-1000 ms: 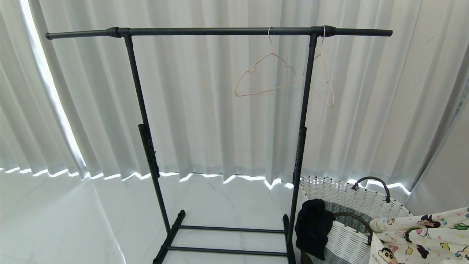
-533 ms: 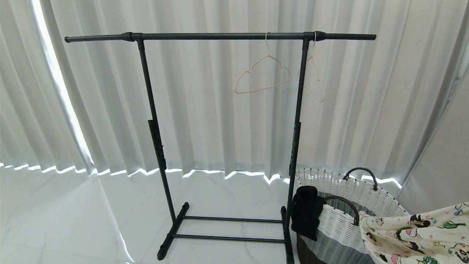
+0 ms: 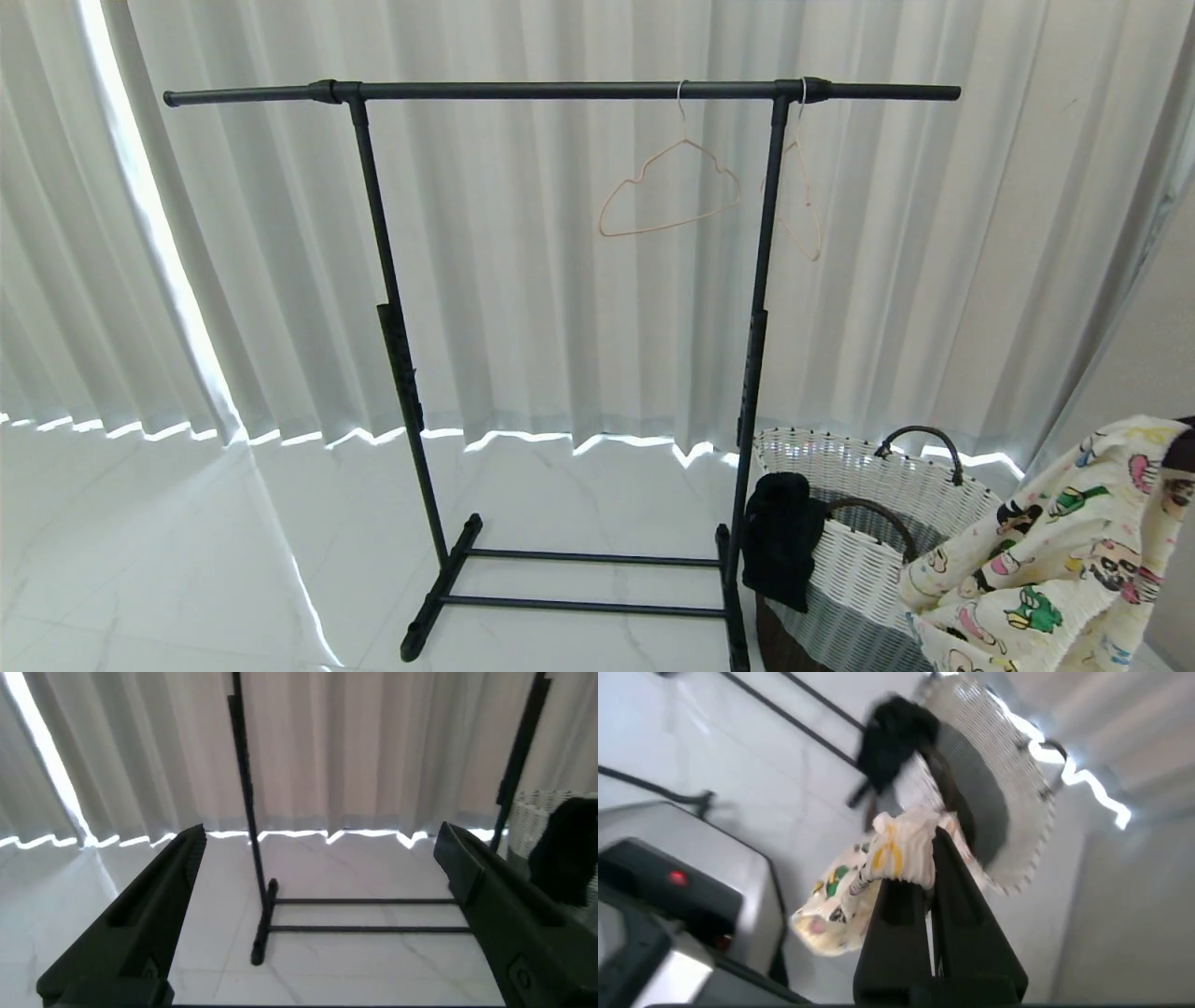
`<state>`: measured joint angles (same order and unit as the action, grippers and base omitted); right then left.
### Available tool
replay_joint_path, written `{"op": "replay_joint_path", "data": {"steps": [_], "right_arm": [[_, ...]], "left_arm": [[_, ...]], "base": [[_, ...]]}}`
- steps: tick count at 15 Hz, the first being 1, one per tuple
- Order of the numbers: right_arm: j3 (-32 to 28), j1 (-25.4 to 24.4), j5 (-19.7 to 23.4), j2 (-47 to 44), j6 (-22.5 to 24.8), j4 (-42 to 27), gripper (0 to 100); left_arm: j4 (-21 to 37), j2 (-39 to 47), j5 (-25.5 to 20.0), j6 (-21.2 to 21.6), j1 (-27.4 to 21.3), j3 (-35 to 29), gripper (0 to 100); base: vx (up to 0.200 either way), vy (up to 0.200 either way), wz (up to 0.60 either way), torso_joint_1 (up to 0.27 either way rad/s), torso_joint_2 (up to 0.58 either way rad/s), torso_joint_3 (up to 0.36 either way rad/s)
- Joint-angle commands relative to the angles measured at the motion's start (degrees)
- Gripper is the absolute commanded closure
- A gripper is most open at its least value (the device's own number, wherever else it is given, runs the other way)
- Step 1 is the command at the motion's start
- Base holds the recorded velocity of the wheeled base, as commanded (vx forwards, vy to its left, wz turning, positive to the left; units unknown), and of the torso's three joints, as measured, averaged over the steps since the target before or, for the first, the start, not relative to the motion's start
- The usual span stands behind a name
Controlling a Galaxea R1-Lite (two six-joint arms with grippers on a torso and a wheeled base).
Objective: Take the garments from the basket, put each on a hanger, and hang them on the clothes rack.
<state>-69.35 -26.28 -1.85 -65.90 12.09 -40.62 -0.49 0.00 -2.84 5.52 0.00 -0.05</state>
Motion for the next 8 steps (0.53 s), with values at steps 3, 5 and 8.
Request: {"op": "replay_joint_path", "data": {"steps": [3,5,8], "right_arm": [[-16.6,-2.0,6.1,-10.9,-0.4,-8.2,100],[-19.0,-2.7,8.1,-14.5,-0.2,-9.9,100],[-17.7,-9.4,8.1,-18.9,-0.8,-9.8,100]], "left_arm": [[-0.7,12.1,-7.6,-8.7,-2.5,-15.9,0],[-0.7,25.2,-8.0,-9.9,-2.6,-25.7,0],[-1.1,39.5,-8.3,-10.1,-10.1,-33.1,0]], "base": [[0.000,0.000,0.00,0.000,0.00,0.000],[0.000,0.000,0.00,0.000,0.00,0.000],[0.000,0.000,0.00,0.000,0.00,0.000]]}}
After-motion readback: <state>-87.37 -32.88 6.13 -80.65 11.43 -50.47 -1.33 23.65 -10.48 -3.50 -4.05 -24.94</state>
